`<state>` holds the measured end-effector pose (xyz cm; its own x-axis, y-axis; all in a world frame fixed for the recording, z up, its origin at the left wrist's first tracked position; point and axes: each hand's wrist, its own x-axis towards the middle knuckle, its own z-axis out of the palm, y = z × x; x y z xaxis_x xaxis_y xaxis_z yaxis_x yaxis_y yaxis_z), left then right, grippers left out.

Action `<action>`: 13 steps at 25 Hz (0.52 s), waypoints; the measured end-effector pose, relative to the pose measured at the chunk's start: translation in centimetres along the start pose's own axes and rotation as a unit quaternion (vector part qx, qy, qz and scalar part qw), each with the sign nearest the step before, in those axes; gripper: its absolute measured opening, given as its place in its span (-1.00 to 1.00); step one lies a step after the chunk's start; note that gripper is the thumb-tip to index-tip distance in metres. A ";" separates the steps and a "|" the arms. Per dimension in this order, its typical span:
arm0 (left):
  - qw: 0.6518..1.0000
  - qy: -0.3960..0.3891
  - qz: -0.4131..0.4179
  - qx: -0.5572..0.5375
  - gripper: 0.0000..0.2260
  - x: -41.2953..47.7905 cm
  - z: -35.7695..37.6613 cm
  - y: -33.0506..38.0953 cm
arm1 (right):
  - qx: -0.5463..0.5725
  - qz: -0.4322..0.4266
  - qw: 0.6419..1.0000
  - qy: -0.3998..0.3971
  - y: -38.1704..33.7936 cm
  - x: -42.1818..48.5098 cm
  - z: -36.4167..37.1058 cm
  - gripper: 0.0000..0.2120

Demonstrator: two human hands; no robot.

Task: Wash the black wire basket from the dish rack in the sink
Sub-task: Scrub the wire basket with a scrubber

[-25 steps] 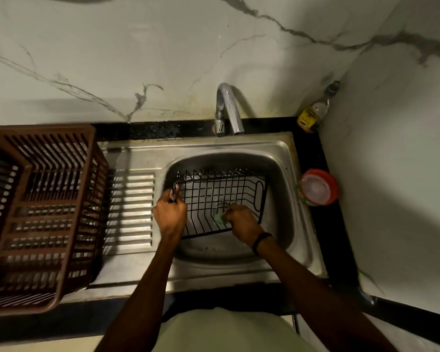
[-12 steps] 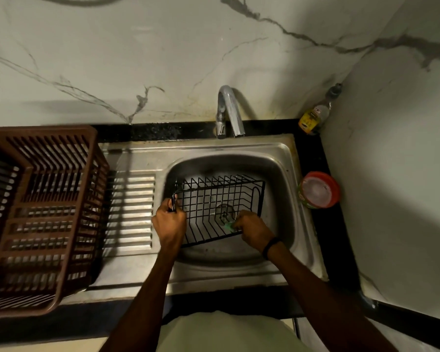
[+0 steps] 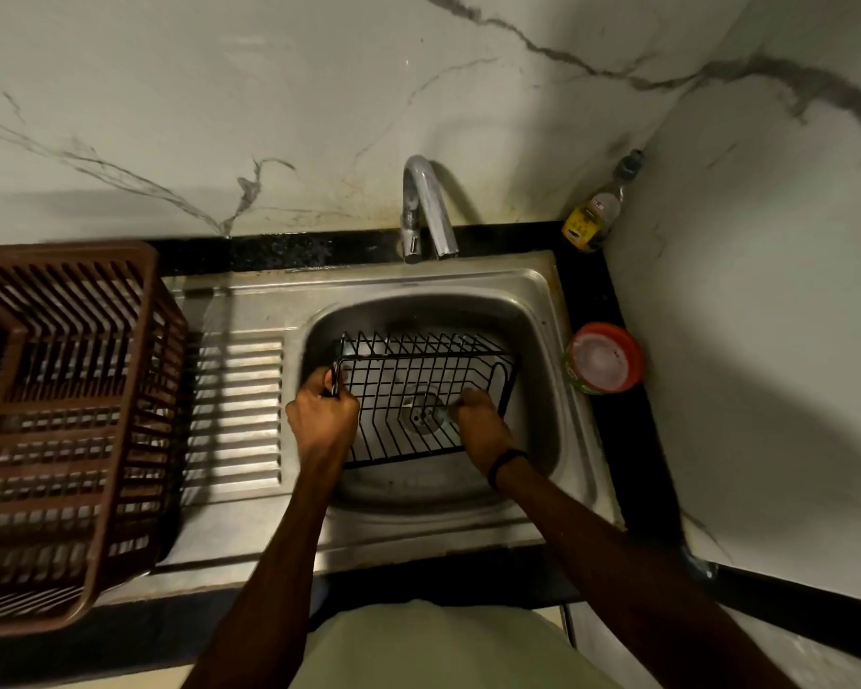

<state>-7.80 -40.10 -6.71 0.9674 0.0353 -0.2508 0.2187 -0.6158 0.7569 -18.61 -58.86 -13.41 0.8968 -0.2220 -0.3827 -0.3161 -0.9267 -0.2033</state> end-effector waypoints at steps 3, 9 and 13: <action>1.000 0.008 0.003 -0.005 -0.71 0.4 -0.4 -0.5 | -0.023 0.006 0.998 -0.056 0.0 -0.6 0.2 -0.75; 0.999 -0.010 -0.030 0.031 -0.79 -0.5 0.4 0.0 | -0.009 0.084 0.996 -0.017 -0.7 0.3 -0.9 -0.77; 0.999 -0.001 -0.046 0.024 -0.76 -0.2 0.2 -0.2 | 0.152 0.166 0.974 0.004 -1.2 1.1 0.8 -0.85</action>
<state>-8.03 -40.11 -6.94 0.9435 0.0914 -0.3186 0.2996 -0.6464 0.7017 -17.48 -57.79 -14.30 0.7320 -0.4966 -0.4664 -0.6644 -0.6720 -0.3272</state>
